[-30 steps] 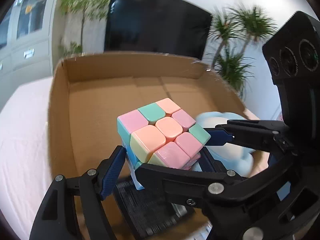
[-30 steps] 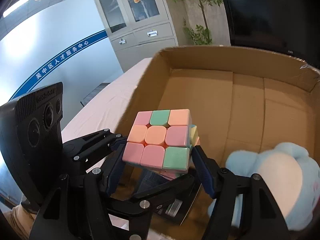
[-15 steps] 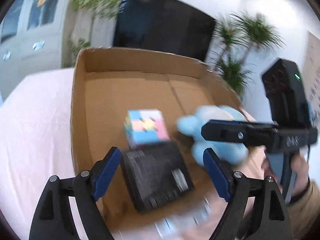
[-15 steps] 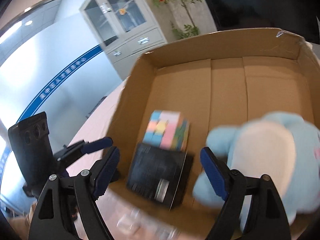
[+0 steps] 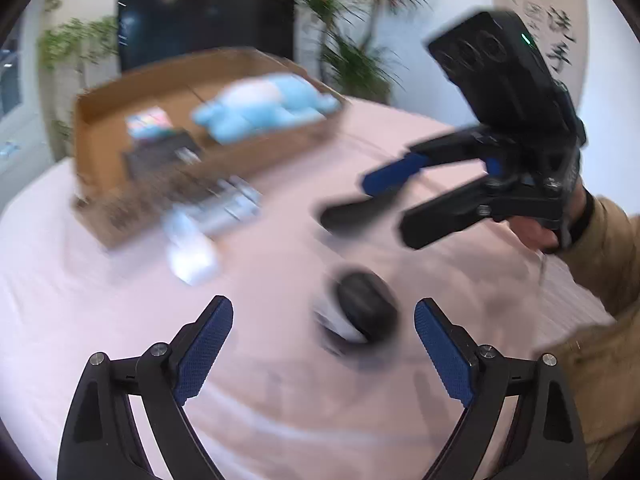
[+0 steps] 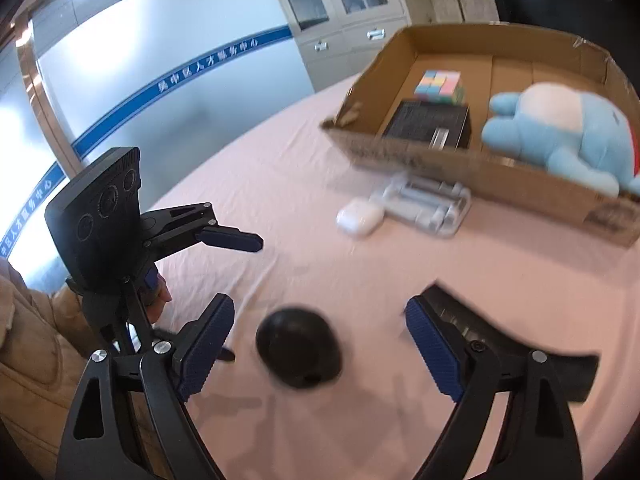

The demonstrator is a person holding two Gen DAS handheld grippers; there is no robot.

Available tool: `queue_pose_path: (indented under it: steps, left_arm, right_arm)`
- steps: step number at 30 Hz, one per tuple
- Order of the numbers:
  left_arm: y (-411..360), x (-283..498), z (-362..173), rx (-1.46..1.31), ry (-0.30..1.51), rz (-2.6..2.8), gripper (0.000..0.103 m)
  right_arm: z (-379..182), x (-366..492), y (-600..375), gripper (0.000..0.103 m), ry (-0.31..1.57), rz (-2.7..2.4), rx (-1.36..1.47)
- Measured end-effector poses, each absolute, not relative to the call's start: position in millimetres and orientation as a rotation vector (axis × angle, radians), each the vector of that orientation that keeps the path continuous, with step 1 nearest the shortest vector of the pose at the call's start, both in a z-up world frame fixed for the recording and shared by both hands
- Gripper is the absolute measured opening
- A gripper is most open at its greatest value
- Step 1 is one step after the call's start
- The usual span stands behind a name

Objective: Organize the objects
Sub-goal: 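Grasp the black round speaker with both tools, then carry the speaker with both tools and release it into the cardboard box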

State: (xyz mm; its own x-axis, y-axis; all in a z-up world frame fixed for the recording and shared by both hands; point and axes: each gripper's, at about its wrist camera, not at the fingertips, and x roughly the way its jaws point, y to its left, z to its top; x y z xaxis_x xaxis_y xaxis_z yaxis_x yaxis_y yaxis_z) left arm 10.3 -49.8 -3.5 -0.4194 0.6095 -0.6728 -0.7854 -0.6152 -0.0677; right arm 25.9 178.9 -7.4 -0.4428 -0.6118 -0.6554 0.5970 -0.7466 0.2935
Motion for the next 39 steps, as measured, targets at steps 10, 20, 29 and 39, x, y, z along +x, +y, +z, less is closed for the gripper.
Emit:
queue_pose_path:
  steps: [10, 20, 29, 39]
  left_arm:
    - [-23.0, 3.9, -36.9, -1.031, 0.226, 2.078, 0.088]
    - [-25.9, -7.4, -40.8, -1.063, 0.217, 2.077, 0.063]
    - [-26.2, -11.2, -40.5, -1.056, 0.219, 2.059, 0.056]
    - [-21.4, -14.1, -33.2, -1.048, 0.222, 2.054, 0.056]
  right_arm:
    - [-39.0, 35.2, 153.7, 0.084, 0.027, -2.16, 1.122]
    - [-52.9, 26.6, 147.8, 0.062, -0.034, -2.131, 1.182]
    - [-52.0, 27.9, 147.1, 0.062, -0.058, -2.168, 1.185]
    - [-50.2, 27.8, 152.4, 0.062, -0.098, -2.2, 1.18]
